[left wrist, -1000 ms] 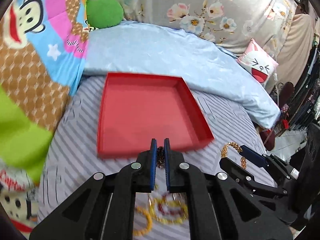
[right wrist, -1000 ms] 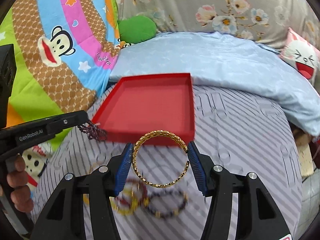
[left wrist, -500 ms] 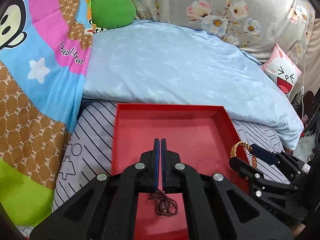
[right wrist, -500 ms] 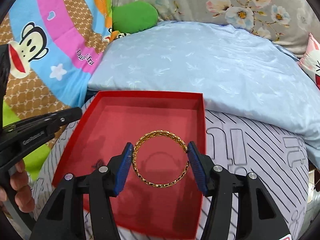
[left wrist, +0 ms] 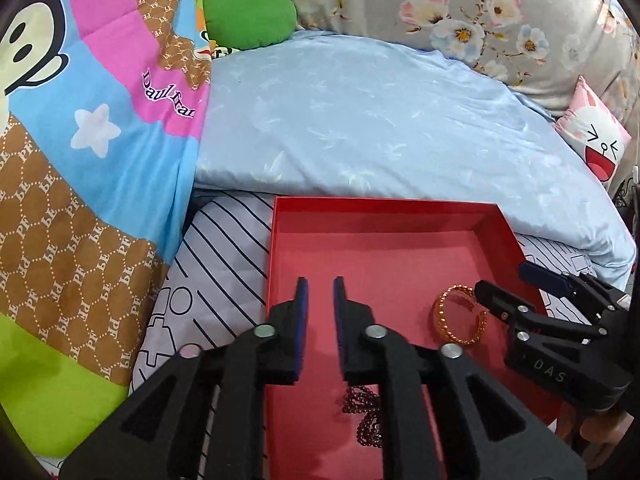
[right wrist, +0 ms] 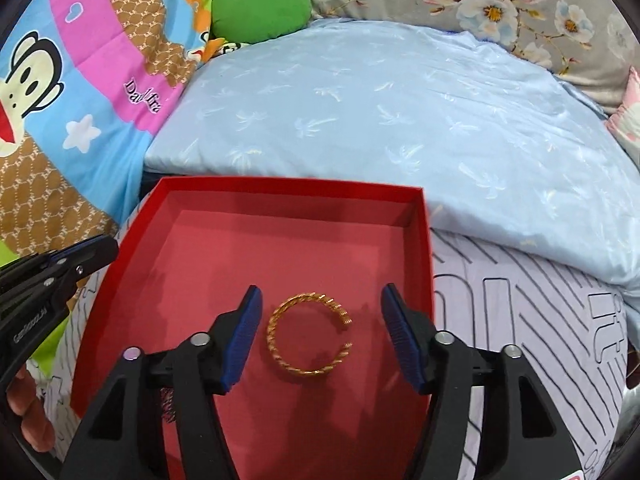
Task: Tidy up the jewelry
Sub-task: 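Carry both items into the red box and open both tools, then withdraw both tools from the red box back over the bracelets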
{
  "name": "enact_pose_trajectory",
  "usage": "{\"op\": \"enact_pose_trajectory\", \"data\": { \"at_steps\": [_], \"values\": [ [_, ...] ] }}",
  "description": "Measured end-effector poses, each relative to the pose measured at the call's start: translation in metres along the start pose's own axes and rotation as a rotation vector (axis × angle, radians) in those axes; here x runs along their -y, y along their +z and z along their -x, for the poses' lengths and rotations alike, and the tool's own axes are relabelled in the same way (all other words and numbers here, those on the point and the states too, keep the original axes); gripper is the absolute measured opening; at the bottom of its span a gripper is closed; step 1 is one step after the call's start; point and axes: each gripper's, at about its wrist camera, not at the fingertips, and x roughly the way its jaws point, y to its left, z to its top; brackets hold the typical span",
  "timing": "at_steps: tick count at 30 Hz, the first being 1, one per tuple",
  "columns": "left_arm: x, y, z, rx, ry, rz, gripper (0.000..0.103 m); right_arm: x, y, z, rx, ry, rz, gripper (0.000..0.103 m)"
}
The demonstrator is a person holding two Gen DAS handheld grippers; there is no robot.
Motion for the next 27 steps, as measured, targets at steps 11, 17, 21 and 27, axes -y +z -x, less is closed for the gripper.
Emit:
{"op": "enact_pose_trajectory", "data": {
  "at_steps": [11,17,21,27],
  "values": [
    [0.003,-0.008,0.024,0.027,0.012,-0.004,0.023,0.011,-0.014,0.051,0.057,0.014,-0.037,0.063],
    [0.007,-0.034,0.061,0.055,0.018,-0.020,0.034,0.008,-0.044,0.098,0.100,0.010,-0.040,0.063],
    [0.006,-0.058,0.083,0.054,0.018,-0.025,0.034,0.004,-0.077,0.123,0.107,-0.003,-0.033,0.063],
    [0.003,-0.102,0.104,0.016,-0.001,-0.001,0.035,-0.001,-0.130,0.150,0.092,-0.031,-0.034,0.063]
  ]
}}
